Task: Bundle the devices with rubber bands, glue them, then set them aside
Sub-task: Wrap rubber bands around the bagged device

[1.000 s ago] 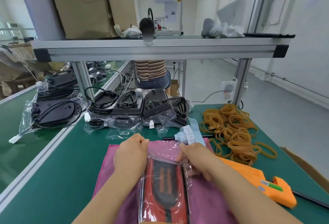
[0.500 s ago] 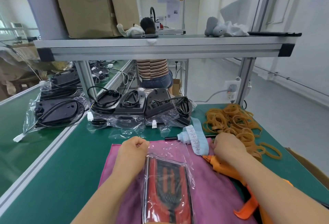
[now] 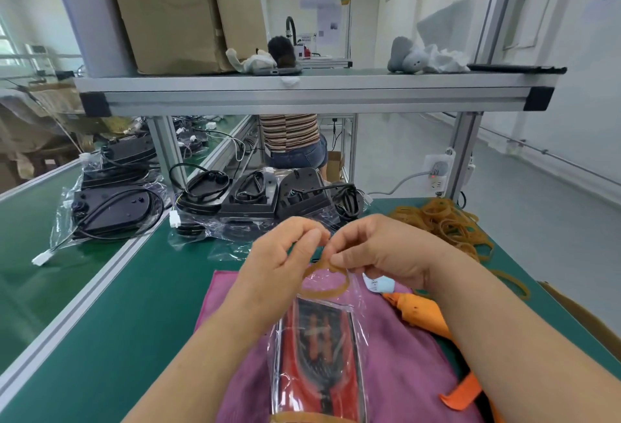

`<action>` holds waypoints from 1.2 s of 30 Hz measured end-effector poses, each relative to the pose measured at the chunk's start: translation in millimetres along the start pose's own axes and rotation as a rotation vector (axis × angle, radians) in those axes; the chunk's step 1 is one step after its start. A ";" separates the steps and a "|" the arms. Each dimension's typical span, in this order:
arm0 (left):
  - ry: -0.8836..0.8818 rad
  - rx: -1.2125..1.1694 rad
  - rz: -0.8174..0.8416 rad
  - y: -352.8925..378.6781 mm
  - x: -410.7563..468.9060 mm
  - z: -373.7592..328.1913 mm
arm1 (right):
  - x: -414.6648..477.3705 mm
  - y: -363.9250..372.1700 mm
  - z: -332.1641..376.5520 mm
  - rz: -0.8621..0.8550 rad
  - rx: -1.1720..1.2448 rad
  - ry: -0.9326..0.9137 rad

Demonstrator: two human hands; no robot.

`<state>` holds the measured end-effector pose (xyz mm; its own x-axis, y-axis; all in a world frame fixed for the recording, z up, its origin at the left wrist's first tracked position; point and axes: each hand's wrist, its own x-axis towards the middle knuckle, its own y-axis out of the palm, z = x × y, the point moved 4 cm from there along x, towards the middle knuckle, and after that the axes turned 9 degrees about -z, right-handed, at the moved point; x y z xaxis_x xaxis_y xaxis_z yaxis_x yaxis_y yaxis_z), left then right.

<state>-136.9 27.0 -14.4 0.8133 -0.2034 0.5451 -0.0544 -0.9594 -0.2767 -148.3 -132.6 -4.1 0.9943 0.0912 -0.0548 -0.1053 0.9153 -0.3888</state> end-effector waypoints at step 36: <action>-0.767 -0.091 0.047 -51.0 -28.6 101.9 | 22.0 30.6 -91.9 -0.035 -0.072 0.189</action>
<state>-98.3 101.6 -96.5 0.9809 -0.0838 -0.1755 -0.1192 -0.9722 -0.2014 -131.0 -138.7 -101.7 0.9778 -0.0216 -0.2087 -0.0782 0.8855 -0.4580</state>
